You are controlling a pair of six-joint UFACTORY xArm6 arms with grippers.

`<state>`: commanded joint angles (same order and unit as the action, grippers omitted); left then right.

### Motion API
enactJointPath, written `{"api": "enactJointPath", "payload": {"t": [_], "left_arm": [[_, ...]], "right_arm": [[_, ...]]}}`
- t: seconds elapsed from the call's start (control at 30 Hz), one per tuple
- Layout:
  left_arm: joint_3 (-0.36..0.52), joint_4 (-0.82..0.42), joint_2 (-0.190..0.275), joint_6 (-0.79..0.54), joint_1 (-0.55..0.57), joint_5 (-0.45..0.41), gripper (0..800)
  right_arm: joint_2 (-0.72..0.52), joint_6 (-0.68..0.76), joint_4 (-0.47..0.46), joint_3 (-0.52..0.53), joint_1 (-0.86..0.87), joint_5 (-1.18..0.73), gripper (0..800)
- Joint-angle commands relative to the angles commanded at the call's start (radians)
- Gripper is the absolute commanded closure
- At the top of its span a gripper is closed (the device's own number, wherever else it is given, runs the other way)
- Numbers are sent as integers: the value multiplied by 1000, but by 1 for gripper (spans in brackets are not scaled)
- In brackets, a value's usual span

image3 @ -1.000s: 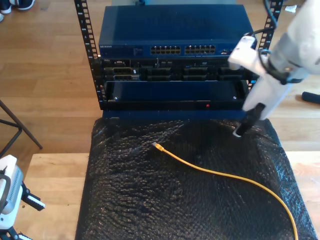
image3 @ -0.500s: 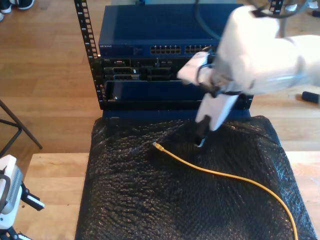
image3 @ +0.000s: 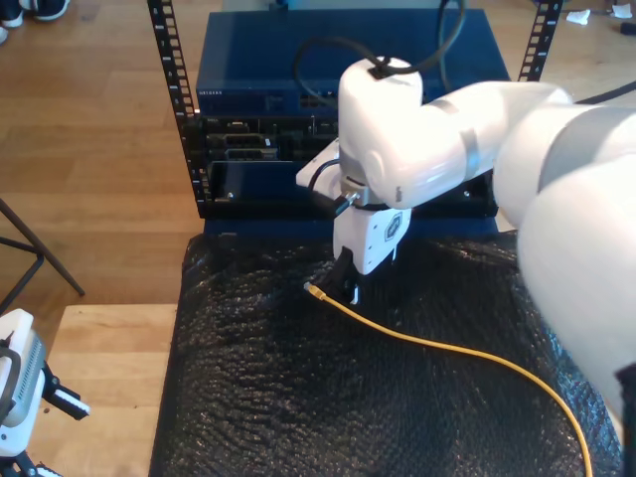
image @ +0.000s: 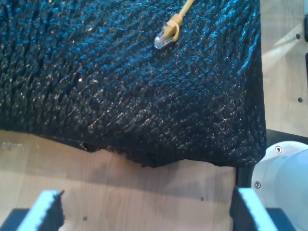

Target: Grab the cable and plug it in

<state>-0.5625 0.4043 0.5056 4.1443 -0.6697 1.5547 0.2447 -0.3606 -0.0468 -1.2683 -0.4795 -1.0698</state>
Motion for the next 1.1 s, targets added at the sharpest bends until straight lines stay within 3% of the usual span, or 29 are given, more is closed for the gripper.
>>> {"api": "enactJointPath", "payload": {"t": [0.4, 0.8, 1.1], "left_arm": [[0, -2, 0, -2, 0, 2, 0], [2, -2, 0, -2, 0, 3, 0], [3, -2, 0, -3, 0, 3, 0]], "right_arm": [[127, 77, -32, -83, -66, 2, 50], [219, 75, -48, -183, -72, 2, 251], [264, 78, -75, -219, -80, 2, 348]]}}
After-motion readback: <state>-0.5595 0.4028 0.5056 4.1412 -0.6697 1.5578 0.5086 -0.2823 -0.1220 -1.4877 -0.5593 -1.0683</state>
